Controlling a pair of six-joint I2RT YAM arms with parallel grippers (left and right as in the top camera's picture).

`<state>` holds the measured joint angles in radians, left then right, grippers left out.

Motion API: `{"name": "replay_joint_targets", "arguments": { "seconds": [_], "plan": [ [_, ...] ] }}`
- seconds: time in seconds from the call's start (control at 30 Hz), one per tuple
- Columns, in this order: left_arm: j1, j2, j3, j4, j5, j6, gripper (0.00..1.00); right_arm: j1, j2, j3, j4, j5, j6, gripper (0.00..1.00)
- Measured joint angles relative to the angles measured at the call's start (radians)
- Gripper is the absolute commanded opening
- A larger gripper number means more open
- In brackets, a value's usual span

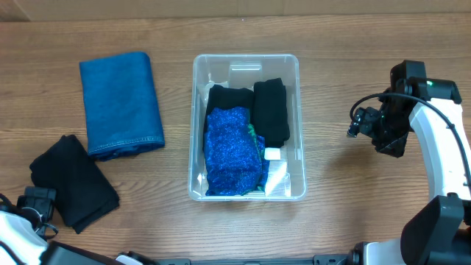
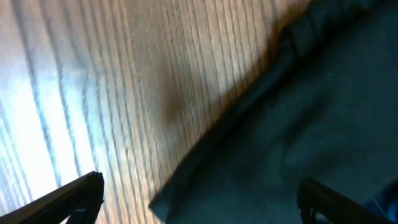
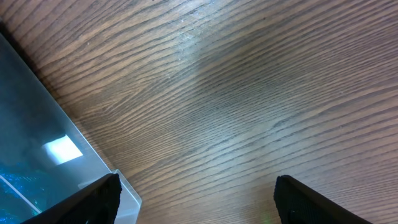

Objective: Pack container
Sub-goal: 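Grasp the black cloth on the left with the left gripper, then place the black cloth into the bin's right half and release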

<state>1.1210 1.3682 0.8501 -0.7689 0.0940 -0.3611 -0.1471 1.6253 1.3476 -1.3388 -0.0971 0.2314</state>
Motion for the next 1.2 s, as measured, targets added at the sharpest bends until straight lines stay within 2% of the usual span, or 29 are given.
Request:
{"name": "replay_joint_targets", "arguments": {
  "seconds": [0.17,0.27,0.33,0.43,0.5,0.6,0.63,0.67,0.87,0.97,1.07,1.2],
  "plan": [
    [0.0,0.188,-0.003,0.137,0.067,0.109,1.0,0.0,0.0,0.0,0.0,0.0,-0.003,0.84],
    [0.0,0.275,-0.006,0.23,0.196,0.199,1.0,0.0,0.0,0.0,0.004,0.0,-0.005,0.84],
    [0.006,0.312,0.007,0.288,0.331,0.273,0.95,0.0,0.0,0.0,0.006,0.0,-0.008,0.84],
    [0.007,0.359,0.025,0.313,0.457,0.328,0.79,0.0,0.0,0.0,0.007,0.0,-0.012,0.84],
    [0.008,0.388,0.027,0.322,0.533,0.356,0.65,0.0,0.0,0.0,0.01,0.0,-0.012,0.84],
    [0.006,0.414,0.021,0.317,0.579,0.37,0.31,0.0,0.0,0.0,0.012,0.0,-0.015,0.84],
    [0.006,0.418,0.019,0.314,0.586,0.372,0.13,0.0,0.0,0.0,0.012,0.0,-0.016,0.84],
    [0.006,0.42,0.018,0.31,0.587,0.369,0.04,0.0,0.0,0.0,0.012,0.0,-0.016,0.84],
    [0.006,0.421,0.014,0.291,0.666,0.32,0.04,0.0,0.0,0.0,0.011,0.0,-0.015,0.84],
    [-0.023,0.348,0.001,0.204,0.699,0.252,0.04,0.0,0.0,0.0,0.013,0.0,-0.015,0.84],
    [-0.061,0.119,-0.011,0.148,0.738,0.179,0.04,0.0,0.0,0.0,0.013,0.0,-0.016,0.84],
    [-0.088,-0.224,-0.011,0.147,0.841,0.014,0.04,0.0,0.0,0.0,0.013,0.0,-0.016,0.84]
  ]
}}
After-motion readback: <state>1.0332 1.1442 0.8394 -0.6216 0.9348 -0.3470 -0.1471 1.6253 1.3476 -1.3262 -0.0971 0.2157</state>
